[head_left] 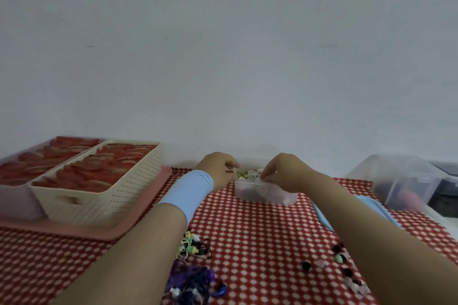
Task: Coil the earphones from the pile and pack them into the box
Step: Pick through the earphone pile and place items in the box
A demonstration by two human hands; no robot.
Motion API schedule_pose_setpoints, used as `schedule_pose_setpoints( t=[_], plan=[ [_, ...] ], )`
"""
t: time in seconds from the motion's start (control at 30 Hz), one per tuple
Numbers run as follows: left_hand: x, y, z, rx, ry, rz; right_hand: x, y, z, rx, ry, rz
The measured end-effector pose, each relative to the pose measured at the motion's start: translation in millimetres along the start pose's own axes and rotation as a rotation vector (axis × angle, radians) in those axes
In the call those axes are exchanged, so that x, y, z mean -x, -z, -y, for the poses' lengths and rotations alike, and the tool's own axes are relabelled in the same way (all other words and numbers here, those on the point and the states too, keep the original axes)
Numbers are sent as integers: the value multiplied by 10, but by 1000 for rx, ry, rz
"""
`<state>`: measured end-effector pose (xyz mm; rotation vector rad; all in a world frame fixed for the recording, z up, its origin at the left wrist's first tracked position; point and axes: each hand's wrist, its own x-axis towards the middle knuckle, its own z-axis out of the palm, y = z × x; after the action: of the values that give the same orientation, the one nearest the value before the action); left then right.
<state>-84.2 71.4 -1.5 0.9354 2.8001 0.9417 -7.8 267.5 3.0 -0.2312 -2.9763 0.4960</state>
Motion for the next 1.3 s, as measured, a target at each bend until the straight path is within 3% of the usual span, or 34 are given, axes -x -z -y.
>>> schedule_pose_setpoints(
  t=[0.2, 0.3, 0.57, 0.8, 1.07, 1.2, 1.3],
  plan=[
    [358, 292, 107, -105, 36, 124, 133, 45, 473, -102, 104, -174],
    [611, 418, 209, -181, 50, 193, 225, -14, 880, -113, 231, -20],
    [1221, 644, 495, -254, 128, 296, 524, -465, 1515, -47, 356, 457],
    [1441, 699, 495, -115, 132, 208, 630, -490, 1501, -214, 283, 319],
    [1361, 626, 150, 190, 38, 20, 786, -201, 1104, -686, 181, 186],
    [1230, 438, -175, 178, 14, -3, 959, 21, 758, -679, 108, 136],
    [1171, 199, -461, 40, 4, 51, 1089, 145, 396, -580, 14, 90]
  ],
)
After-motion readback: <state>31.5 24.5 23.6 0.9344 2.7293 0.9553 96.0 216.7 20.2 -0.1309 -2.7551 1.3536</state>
